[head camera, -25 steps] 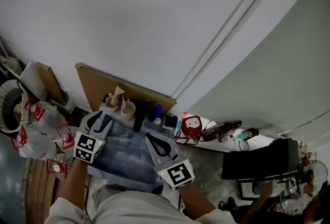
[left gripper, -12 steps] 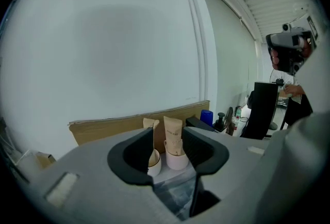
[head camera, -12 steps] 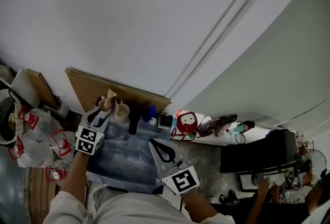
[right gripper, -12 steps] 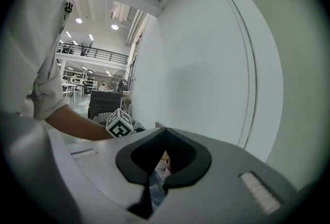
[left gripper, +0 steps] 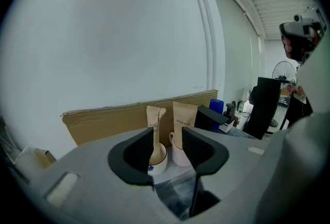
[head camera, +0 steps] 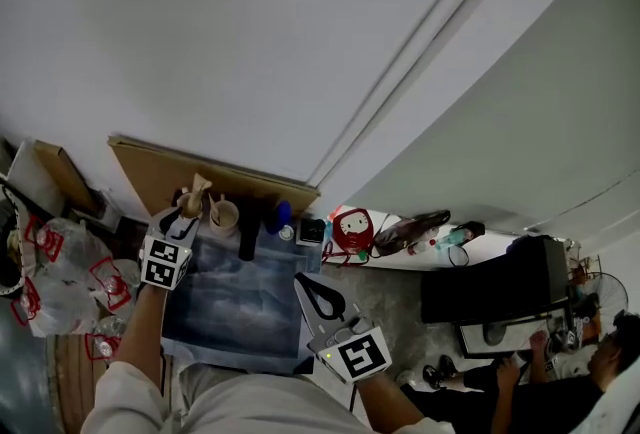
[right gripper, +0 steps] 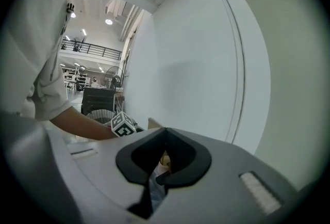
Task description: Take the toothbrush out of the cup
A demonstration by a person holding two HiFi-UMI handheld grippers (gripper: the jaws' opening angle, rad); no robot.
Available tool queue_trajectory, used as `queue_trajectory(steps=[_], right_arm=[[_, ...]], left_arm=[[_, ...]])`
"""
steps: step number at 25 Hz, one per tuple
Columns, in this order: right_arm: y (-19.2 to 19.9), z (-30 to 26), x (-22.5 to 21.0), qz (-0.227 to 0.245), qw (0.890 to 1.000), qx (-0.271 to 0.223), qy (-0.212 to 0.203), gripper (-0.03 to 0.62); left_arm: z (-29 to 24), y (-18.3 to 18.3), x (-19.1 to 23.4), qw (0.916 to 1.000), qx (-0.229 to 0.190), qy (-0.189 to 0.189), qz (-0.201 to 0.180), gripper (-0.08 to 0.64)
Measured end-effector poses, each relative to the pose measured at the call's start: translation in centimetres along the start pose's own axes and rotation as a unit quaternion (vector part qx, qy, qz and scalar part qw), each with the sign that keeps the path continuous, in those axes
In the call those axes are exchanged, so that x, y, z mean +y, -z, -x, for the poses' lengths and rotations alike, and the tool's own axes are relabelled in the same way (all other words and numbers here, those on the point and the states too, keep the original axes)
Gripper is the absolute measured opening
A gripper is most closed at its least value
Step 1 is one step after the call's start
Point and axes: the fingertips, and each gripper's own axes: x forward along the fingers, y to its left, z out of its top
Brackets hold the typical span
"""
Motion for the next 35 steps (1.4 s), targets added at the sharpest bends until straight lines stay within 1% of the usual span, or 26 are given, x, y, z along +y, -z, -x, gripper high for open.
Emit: queue_trajectory(steps=[6, 9, 12, 14, 17, 20, 28, 32, 35], right_arm=[[1.1, 1.1, -1.1, 0.003, 1.0, 0.019, 0.025, 0.002], [1.2, 1.4, -1.7, 0.002, 0.999, 0.021, 0.036, 0.002], [1.9, 2.0, -2.3, 0.009, 0.998, 0.036, 0.049, 0.002], [2.2, 2.3, -2.5, 0.004, 0.998, 0.04, 0.056, 0.002], [2.6, 2.9, -2.9, 0.001, 0.997, 0.048, 0.066, 0.002], [2.4, 3.0, -3.1, -0.008, 0.996, 0.043, 0.074, 0.002], [3.6, 4.3, -4.0, -0.002, 0.993, 0.068, 0.096, 0.002], [3.7, 4.7, -4.3, -0.01, 0.991, 0.076, 0.107, 0.002], [4.4, 5.3, -4.6, -0.008, 0.989, 0.089, 0.115, 0.002]], left_arm=[[-2.1, 1.7, 1.2, 0.9998, 0.016, -0.006, 0.003, 0.176], [-2.9, 2.0, 1.6, 0.9997, 0.024, -0.005, 0.005, 0.176], [-3.7, 2.2, 1.8, 0.9995, 0.031, -0.001, 0.004, 0.176], [-4.3, 2.5, 2.0, 0.9994, 0.034, 0.001, 0.002, 0.176], [-5.0, 2.8, 2.3, 0.9992, 0.04, -0.001, 0.002, 0.176], [-5.8, 3.1, 2.7, 0.9988, 0.048, -0.001, 0.002, 0.175], [-7.7, 4.3, 3.2, 0.998, 0.063, 0.002, -0.002, 0.175], [-8.5, 4.8, 3.4, 0.9978, 0.066, 0.002, -0.001, 0.175], [-9.1, 5.1, 3.6, 0.9974, 0.072, 0.0, -0.005, 0.175]])
